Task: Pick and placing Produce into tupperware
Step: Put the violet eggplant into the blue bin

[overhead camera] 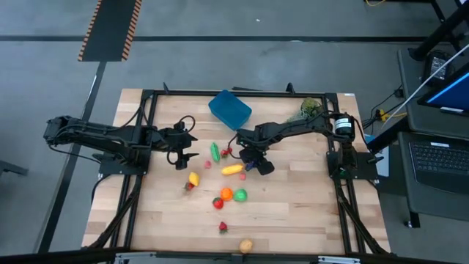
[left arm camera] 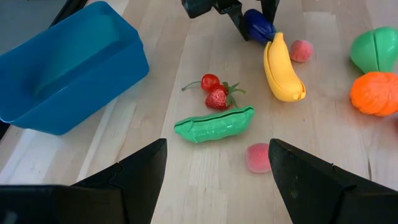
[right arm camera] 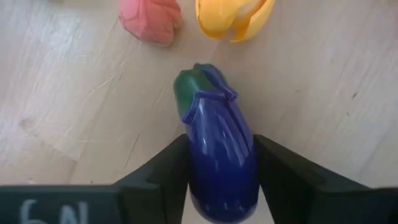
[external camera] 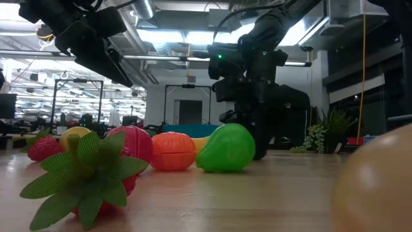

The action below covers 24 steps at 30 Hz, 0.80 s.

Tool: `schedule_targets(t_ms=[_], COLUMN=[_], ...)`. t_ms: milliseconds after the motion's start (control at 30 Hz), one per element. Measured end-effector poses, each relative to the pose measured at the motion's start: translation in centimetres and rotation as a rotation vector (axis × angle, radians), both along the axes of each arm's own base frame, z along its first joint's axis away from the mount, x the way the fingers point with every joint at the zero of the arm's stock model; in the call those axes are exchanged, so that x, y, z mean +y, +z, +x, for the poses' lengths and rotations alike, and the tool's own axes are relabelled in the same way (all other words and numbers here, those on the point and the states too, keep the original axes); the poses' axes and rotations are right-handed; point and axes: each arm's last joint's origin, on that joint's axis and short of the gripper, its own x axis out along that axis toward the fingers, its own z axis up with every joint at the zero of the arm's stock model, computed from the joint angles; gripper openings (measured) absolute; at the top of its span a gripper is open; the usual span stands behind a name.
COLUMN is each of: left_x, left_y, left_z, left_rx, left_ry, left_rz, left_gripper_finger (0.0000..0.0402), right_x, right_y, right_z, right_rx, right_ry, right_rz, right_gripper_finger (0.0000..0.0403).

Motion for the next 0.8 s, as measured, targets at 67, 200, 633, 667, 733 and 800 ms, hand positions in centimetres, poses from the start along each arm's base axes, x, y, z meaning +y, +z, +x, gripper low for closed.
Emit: schedule_targets(t_ms=[67, 200, 633, 667, 733, 800], left_x=[0.0, 0.0, 0.0, 0.0, 0.0, 0.0], left_y=[0.0, 0.0, 0.0, 0.0, 0.0, 0.0], left_z=[0.0, 0.0, 0.0, 0.0, 0.0, 0.0], left_rx=[0.0, 0.0, 0.0, 0.0, 0.0, 0.0], left_ry=[0.0, 0.0, 0.0, 0.0, 0.0, 0.001], left_rz=[0.0, 0.0, 0.0, 0.0, 0.0, 0.0], left_gripper_finger=[0.0275, 0.0275, 0.0275, 0.0275, 0.0275, 0.0275], right_x=[0.0, 0.0, -0.1, -0.1, -0.1, -0.1], right_y=[0.0, 0.0, 0.3, 0.4, 0.9, 1.5], right_z=[0.0, 0.0, 0.3, 0.4, 0.5, 0.8], right_rx=[0.001, 0.002, 0.01, 0.015, 0.038, 0.038], right_ry=[0.0, 0.0, -0.032, -0.045, -0.054, -0.055], right_rz=[0.0, 0.001, 0.011, 0.013, 0.014, 0.015], right_gripper_finger=[0.0158, 0.0145, 0.014, 0.0139, 0.0139, 0.0139])
